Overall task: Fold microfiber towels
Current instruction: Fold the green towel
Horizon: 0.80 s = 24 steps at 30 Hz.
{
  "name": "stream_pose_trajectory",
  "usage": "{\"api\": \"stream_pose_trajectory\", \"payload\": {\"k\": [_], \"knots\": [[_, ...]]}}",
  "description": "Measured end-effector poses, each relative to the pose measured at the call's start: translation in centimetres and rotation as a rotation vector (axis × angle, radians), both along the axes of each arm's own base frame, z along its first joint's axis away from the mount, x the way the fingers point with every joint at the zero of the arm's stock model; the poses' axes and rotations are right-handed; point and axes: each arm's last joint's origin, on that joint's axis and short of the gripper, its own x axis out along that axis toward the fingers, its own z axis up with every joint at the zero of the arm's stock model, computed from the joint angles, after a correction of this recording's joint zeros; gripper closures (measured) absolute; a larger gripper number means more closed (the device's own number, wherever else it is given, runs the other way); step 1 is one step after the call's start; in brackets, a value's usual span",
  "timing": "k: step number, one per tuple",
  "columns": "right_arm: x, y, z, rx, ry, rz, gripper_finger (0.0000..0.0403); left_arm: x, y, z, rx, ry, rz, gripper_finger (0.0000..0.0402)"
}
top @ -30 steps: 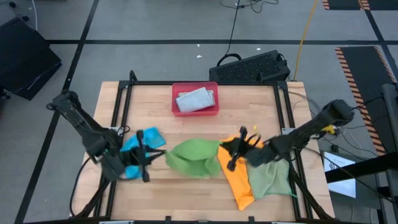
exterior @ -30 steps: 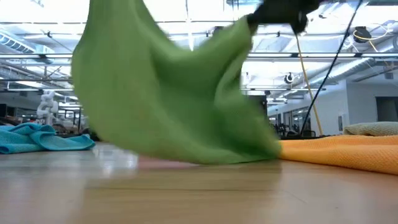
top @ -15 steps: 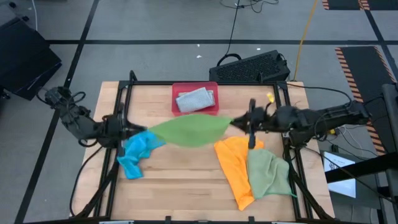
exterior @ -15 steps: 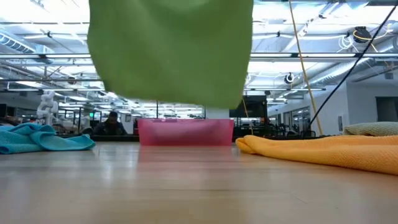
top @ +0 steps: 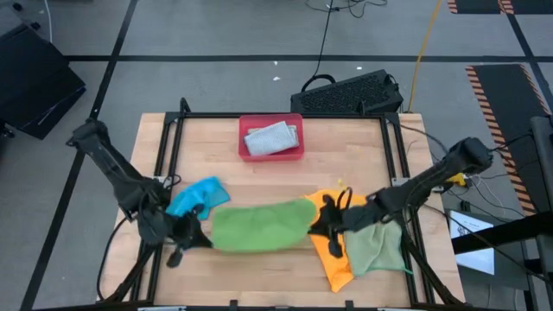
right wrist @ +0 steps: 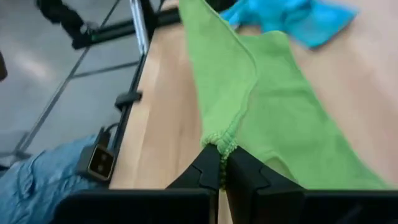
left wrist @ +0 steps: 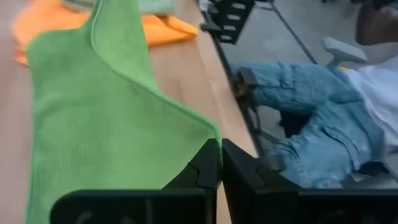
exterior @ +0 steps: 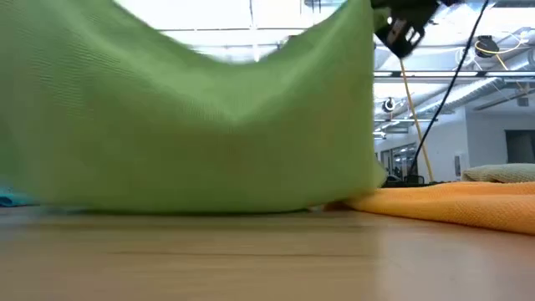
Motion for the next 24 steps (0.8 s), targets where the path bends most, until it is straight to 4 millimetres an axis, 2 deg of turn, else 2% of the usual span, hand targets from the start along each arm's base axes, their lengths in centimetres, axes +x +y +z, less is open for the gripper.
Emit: {"api": "stream_pose_trajectory", "payload": {"k": [7, 12, 18, 24], "knots": [[1.5, 4.3, -3.7, 0.089, -0.001, 0.101, 0.0395, -0.4, -3.4, -2.7, 0.011, 0.092, -0.062, 0.0392], [1.4, 5.9, -6.1, 0.122, 0.083, 0.099, 0.0395, -0.5, -5.9, -4.6, 0.005, 0.130, -0.090, 0.0389], [0.9, 7.0, -7.3, 0.178, 0.145, 0.084, 0.0395, -0.9, -8.6, -7.1, -0.029, 0.177, -0.104, 0.0390], [-0.5, 8.9, -7.5, 0.279, 0.231, 0.217, 0.0394, -1.7, -10.8, -8.1, -0.053, 0.119, -0.170, 0.0395]]}}
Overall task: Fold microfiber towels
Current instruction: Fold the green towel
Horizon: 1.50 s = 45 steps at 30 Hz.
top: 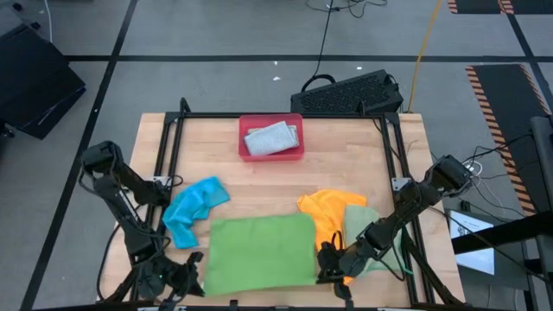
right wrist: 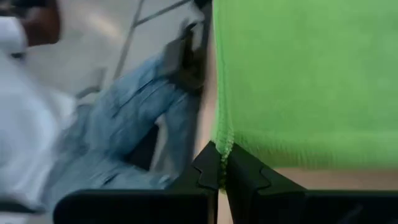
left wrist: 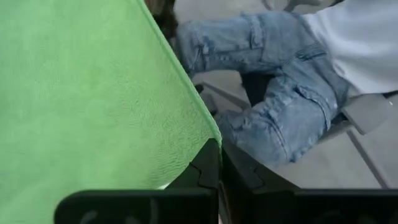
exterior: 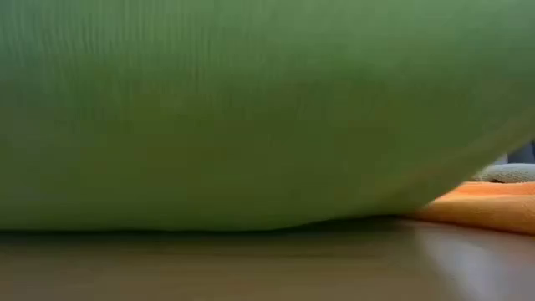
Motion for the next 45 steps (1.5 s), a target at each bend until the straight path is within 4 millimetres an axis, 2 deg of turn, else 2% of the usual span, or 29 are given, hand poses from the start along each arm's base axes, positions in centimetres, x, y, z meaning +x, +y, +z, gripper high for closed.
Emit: {"api": "stream_pose_trajectory", "payload": {"k": [6, 16, 20, 24, 30, 37, 45], "knots": [[-0.3, 0.3, 0.0, 0.031, 0.031, 0.023, 0.0394, -0.9, -0.2, 0.0, 0.061, -0.095, 0.068, 0.0389], [0.6, -4.1, -0.8, -0.271, 0.101, -0.190, 0.0394, -0.6, 2.5, -1.7, 0.220, -0.007, 0.364, 0.0390], [0.6, -5.6, 0.0, -0.320, 0.114, -0.200, 0.0394, -0.3, 3.2, -2.0, 0.254, 0.026, 0.403, 0.0397], [1.0, -6.9, 0.7, -0.360, 0.094, -0.194, 0.0394, 0.0, 3.7, -2.2, 0.294, 0.041, 0.423, 0.0387], [2.0, -8.6, 0.8, -0.361, 0.081, -0.169, 0.0394, -0.1, 4.8, -2.7, 0.357, 0.113, 0.474, 0.0397], [1.1, -7.6, 2.7, -0.126, 0.096, 0.044, 0.0394, -0.2, 4.5, -2.6, 0.337, 0.129, 0.436, 0.0395], [-2.7, -4.4, 6.2, -0.030, 0.033, 0.007, 0.0394, 0.0, 2.3, -1.5, 0.204, 0.014, 0.302, 0.0396]]}}
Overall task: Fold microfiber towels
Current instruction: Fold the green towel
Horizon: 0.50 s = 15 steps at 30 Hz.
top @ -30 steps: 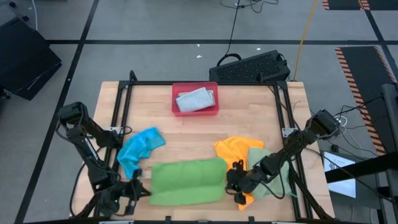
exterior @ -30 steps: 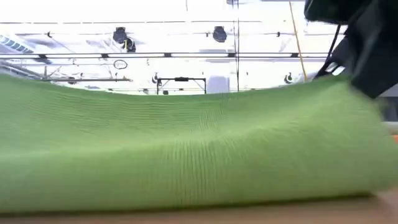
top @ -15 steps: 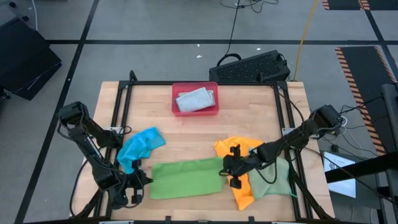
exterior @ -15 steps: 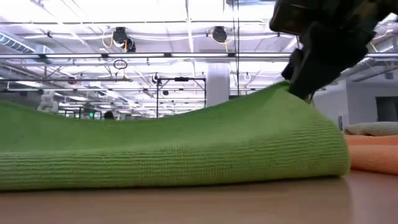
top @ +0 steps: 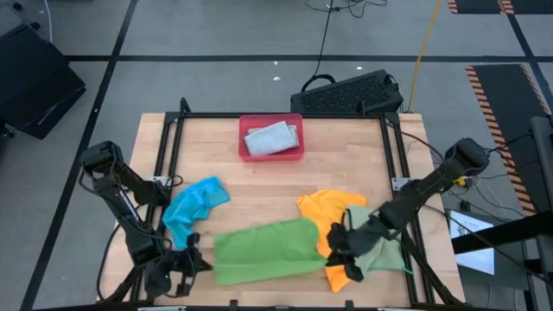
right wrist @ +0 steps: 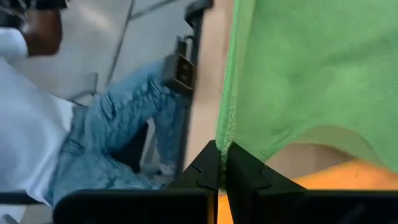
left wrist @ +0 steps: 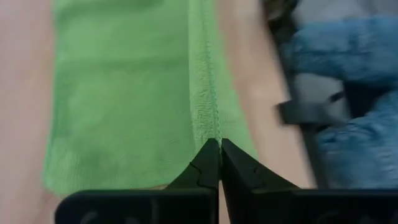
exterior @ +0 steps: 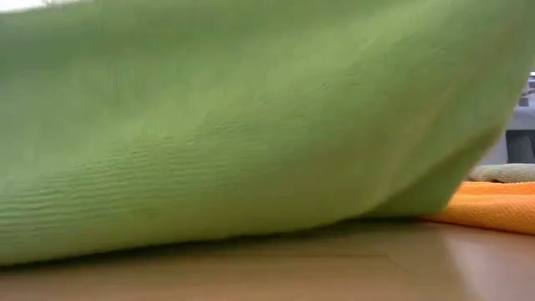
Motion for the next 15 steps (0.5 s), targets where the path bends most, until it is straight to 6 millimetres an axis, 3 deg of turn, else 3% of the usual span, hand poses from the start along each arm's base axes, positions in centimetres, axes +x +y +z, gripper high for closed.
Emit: {"api": "stream_pose_trajectory", "payload": {"k": [7, 11, 15], "knots": [[-2.9, 2.7, 0.8, 0.022, -0.035, -0.082, 0.0394, -0.3, -1.8, 2.4, -0.002, -0.087, -0.056, 0.0398], [-3.0, 3.5, -0.4, 0.028, 0.024, -0.097, 0.0394, -0.5, -2.0, 3.6, 0.073, -0.078, -0.055, 0.0396], [-2.1, 3.3, -1.4, -0.010, 0.041, -0.092, 0.0394, -0.7, -1.3, 3.5, 0.125, -0.022, 0.005, 0.0398]]}}
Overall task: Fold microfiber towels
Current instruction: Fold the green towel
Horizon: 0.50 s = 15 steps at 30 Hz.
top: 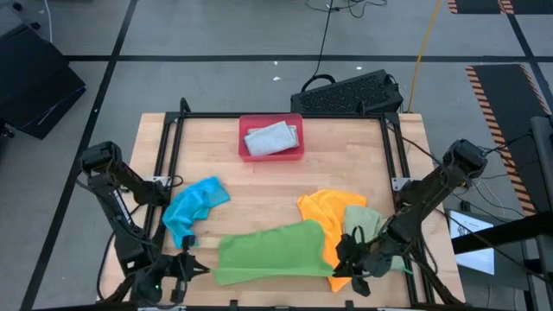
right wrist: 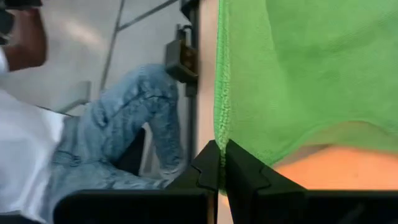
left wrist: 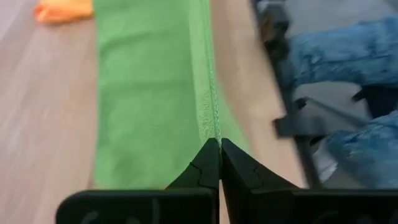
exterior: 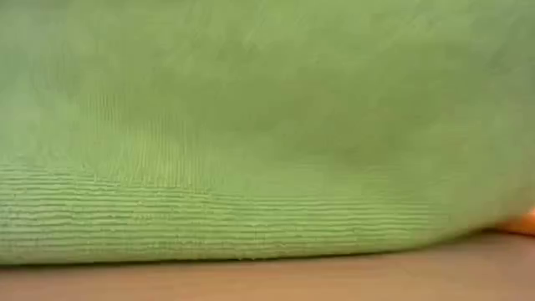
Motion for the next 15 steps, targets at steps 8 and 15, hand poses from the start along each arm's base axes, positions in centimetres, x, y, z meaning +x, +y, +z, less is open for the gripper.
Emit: {"api": "stream_pose_trajectory", "payload": {"k": [8, 15], "knots": [[2.0, -2.2, -0.5, -0.092, -0.018, -0.019, 0.0394, -0.5, 2.2, -2.0, -0.046, 0.178, 0.220, 0.0398], [2.2, -3.2, -0.1, -0.111, -0.016, 0.011, 0.0394, -0.6, 1.7, -2.1, -0.096, 0.173, 0.194, 0.0391]]}}
